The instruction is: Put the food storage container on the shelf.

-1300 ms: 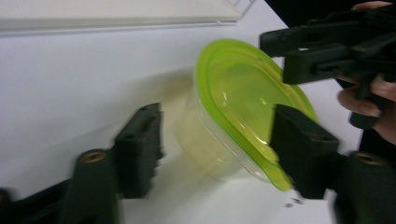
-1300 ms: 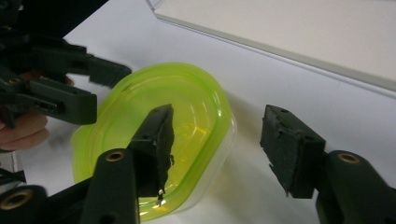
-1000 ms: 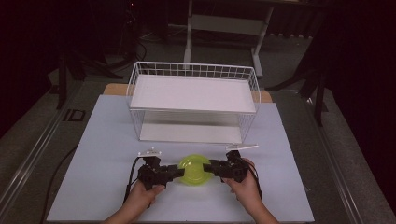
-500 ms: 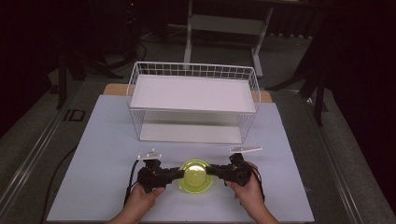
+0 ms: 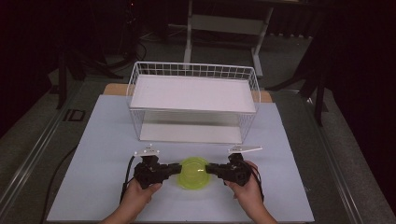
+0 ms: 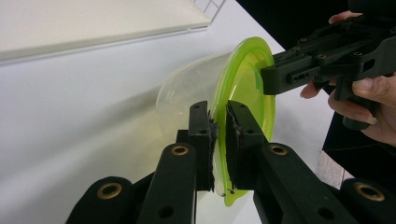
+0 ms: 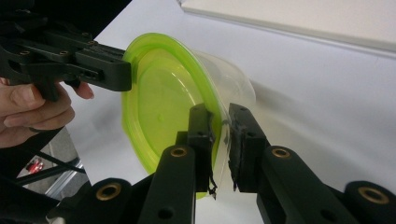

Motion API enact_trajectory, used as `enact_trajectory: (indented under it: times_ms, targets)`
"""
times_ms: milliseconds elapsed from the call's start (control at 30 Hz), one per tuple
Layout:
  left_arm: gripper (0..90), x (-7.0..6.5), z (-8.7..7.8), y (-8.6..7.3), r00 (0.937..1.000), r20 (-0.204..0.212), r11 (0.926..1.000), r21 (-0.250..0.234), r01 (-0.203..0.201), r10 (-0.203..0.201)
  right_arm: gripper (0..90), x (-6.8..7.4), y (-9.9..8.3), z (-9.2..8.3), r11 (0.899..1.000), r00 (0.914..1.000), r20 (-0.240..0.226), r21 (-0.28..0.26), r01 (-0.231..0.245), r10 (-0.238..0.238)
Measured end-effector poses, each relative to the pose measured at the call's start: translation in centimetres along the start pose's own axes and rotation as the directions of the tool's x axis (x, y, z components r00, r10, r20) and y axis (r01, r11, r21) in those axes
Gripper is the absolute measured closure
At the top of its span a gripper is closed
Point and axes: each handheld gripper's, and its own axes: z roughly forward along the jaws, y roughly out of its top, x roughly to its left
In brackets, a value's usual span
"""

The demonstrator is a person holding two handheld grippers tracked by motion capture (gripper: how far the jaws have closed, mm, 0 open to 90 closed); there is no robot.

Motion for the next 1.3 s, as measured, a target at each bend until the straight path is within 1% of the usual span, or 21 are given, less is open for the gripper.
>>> enact_trajectory:
  times_ms: [200,300,367,467,633,667,733,767,800,900,933,1067,1233,1300]
  targets:
    - [82.5,0.2,-0.4,1.3,0.9997,0.008,0.9997,-0.011,-0.021,0.021,80.4,0.3,1.0,-0.3,1.000,0.9999,0.008,-0.024,0.008,-0.008]
    - [82.6,0.3,-0.6,2.2,0.9993,0.010,0.9991,-0.023,-0.035,0.035,80.4,0.4,1.7,-0.6,0.999,0.9999,0.015,-0.042,0.004,-0.003]
    - [82.6,0.5,-0.6,2.9,0.9990,0.012,0.9982,-0.041,-0.043,0.044,80.5,0.3,2.2,-0.7,0.998,0.9999,0.014,-0.059,-0.007,0.008]
    - [82.7,0.9,-0.5,3.7,0.9986,0.019,0.9970,-0.060,-0.049,0.050,80.5,0.1,2.9,-0.7,0.997,0.9996,0.020,-0.079,-0.017,0.018]
    - [82.7,1.5,0.0,4.7,0.9980,0.011,0.9957,-0.069,-0.062,0.063,80.4,-0.3,3.8,-0.5,0.995,0.9985,0.045,-0.095,-0.026,0.031]
    - [82.7,1.7,0.1,4.8,0.9980,0.017,0.9956,-0.072,-0.060,0.061,80.3,-0.5,4.0,-0.4,0.995,0.9985,0.046,-0.093,-0.026,0.030]
    - [82.7,2.2,0.3,5.1,0.9969,0.024,0.9939,-0.083,-0.072,0.074,80.3,-0.8,4.2,-0.3,0.995,0.9979,0.050,-0.097,-0.037,0.042]
    - [82.7,2.4,0.4,5.2,0.9966,0.031,0.9932,-0.090,-0.074,0.077,80.3,-0.9,4.4,-0.2,0.995,0.9978,0.055,-0.098,-0.033,0.039]
    - [82.8,2.7,0.5,5.4,0.9965,0.037,0.9935,-0.089,-0.071,0.074,80.3,-1.0,4.5,-0.1,0.994,0.9976,0.056,-0.100,-0.037,0.042]
    - [82.8,3.2,0.8,5.8,0.9960,0.037,0.9931,-0.088,-0.078,0.081,80.3,-1.4,4.9,0.1,0.994,0.9971,0.062,-0.106,-0.038,0.045]
    - [82.8,3.3,0.9,6.0,0.9954,0.029,0.9921,-0.088,-0.089,0.092,80.3,-1.5,5.0,0.2,0.993,0.9969,0.065,-0.110,-0.037,0.044]
    - [82.8,3.7,1.3,6.5,0.9942,0.014,0.9908,-0.085,-0.105,0.106,80.2,-2.1,5.3,0.7,0.992,0.9960,0.071,-0.115,-0.047,0.055]
    - [82.6,4.2,2.0,6.7,0.9954,-0.006,0.9907,-0.097,-0.096,0.096,80.1,-2.8,5.5,1.2,0.990,0.9935,0.085,-0.124,-0.065,0.075]
    - [82.5,4.3,2.3,6.8,0.9948,-0.022,0.9890,-0.108,-0.102,0.100,80.0,-3.1,5.6,1.5,0.989,0.9926,0.082,-0.126,-0.079,0.090]
